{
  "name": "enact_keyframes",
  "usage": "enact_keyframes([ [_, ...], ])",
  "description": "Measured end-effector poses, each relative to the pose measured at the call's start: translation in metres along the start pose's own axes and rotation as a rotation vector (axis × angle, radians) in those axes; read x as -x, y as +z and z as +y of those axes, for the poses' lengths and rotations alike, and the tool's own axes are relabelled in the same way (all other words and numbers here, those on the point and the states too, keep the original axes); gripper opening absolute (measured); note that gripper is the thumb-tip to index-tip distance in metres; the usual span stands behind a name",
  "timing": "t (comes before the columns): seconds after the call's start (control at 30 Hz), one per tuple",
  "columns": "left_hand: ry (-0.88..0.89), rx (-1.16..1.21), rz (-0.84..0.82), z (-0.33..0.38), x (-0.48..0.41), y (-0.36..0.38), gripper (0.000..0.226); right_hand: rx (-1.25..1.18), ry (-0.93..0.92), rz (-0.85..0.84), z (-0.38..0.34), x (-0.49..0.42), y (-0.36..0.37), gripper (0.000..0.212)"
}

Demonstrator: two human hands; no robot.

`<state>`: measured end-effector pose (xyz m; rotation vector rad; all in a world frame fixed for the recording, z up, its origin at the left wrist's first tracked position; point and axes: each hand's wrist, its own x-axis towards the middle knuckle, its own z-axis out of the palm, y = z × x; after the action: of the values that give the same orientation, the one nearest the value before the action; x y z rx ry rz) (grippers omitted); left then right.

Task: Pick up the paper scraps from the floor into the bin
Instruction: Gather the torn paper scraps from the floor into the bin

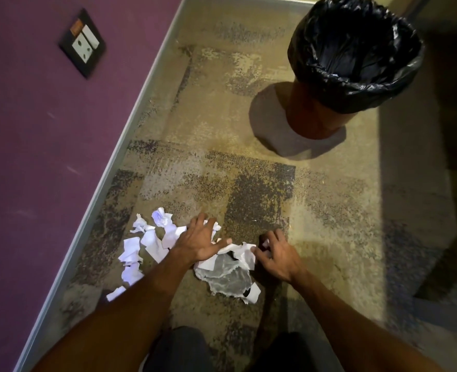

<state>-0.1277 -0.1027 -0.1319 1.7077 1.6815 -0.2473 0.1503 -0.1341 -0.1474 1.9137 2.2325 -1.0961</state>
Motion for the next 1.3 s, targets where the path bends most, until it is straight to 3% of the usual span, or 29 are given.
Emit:
enact_keyframes([
  [0.17,0.101,-0.161,-0.126,-0.005,0.023,0.008,0.145,0.065,-0.057,-0.124,-0.036,0.013,0.011,0.123],
  [0.27,0.148,-0.268,-0.153,-0.013,0.03,0.02,0.146,0.144,-0.083,-0.186,-0.052,0.017,0.027,0.137],
  [0.33,0.186,-0.327,-0.095,-0.013,0.031,0.024,0.132,0.137,-0.081,-0.163,-0.057,0.015,0.037,0.13],
  [0.5,0.164,-0.325,-0.076,-0.001,0.031,0.01,0.095,0.104,-0.197,-0.113,-0.062,0.005,0.045,0.077],
  [0.57,0.194,-0.307,-0.049,-0.001,0.022,0.005,0.08,0.06,-0.21,-0.107,-0.063,-0.001,0.043,0.066],
  [0.73,0.208,-0.216,-0.045,0.002,0.01,-0.016,0.051,-0.023,-0.216,-0.144,-0.06,-0.018,0.021,0.048],
  [1.03,0.126,-0.032,0.052,0.043,-0.006,-0.089,0.03,-0.072,-0.165,0.003,-0.05,-0.033,-0.065,0.013],
  [1.3,0.214,0.058,0.216,0.111,-0.025,-0.181,0.015,-0.066,-0.137,0.124,-0.062,-0.047,-0.179,0.018],
])
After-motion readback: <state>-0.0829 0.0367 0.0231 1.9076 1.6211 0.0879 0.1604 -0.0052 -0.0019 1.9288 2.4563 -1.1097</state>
